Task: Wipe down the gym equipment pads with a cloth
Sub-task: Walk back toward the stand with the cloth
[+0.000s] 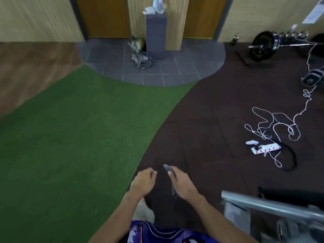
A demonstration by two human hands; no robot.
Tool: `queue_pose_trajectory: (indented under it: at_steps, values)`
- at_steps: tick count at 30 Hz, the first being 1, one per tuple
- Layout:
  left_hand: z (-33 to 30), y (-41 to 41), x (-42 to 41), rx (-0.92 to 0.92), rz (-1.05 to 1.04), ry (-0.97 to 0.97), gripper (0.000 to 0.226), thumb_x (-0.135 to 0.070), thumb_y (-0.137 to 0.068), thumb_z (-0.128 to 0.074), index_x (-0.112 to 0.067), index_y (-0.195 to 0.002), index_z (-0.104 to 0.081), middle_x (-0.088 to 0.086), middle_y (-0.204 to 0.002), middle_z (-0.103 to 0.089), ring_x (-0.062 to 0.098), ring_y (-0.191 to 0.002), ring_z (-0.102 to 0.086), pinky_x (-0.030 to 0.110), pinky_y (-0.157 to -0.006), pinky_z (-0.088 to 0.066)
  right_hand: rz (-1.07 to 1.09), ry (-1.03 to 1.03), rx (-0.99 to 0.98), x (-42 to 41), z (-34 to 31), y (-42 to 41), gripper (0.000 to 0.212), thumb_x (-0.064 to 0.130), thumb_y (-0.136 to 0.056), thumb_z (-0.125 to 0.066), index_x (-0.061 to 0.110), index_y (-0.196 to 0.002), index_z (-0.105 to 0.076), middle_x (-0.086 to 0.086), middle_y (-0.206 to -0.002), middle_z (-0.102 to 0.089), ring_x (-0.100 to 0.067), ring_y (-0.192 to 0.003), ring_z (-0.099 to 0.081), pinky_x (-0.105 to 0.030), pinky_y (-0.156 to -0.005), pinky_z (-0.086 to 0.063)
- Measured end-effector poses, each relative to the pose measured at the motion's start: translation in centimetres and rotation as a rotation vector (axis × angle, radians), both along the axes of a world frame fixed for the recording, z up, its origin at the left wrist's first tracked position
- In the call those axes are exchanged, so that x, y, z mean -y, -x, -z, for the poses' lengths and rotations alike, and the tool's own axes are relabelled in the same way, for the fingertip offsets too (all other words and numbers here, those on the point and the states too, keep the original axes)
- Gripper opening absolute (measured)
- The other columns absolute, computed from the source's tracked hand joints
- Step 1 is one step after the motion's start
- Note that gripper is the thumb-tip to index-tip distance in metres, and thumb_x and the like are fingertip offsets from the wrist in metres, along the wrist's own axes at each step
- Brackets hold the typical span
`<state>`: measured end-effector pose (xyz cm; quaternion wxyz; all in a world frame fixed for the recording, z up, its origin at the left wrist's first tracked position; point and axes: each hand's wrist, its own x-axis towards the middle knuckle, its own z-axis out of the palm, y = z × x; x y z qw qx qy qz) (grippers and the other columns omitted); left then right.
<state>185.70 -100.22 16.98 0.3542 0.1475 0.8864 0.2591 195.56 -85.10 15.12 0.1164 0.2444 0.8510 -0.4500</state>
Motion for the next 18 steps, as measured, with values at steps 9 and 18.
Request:
queue_pose_trajectory:
  at_steps: [9, 18]
  values:
    - [0.3, 26.5, -12.3, 0.024, 0.108, 0.029, 0.03, -0.036, -0.103, -0.04, -0.018, -0.086, -0.057, 0.004, -0.084, -0.065, 0.023, -0.074, -0.061, 0.039, -0.076, -0.053, 0.045, -0.007, 0.022, -12.6, 0.1, 25.4, 0.038, 0.037, -0.106, -0.035, 0.024, -0.139, -0.051, -0.003, -0.091, -0.064, -0.021, -0.083, -0.064, -0.041, -0.081, -0.055]
    - [0.3, 49.6, -24.8, 0.043, 0.105, 0.026, 0.033, -0.036, -0.104, -0.04, -0.012, -0.099, -0.062, 0.003, -0.08, -0.062, 0.016, -0.064, -0.053, 0.029, -0.062, -0.046, 0.059, 0.024, 0.034, -24.7, -0.1, 47.6, 0.037, 0.033, -0.106, -0.037, 0.024, -0.139, -0.052, 0.006, -0.112, -0.066, -0.008, -0.094, -0.064, -0.028, -0.087, -0.051]
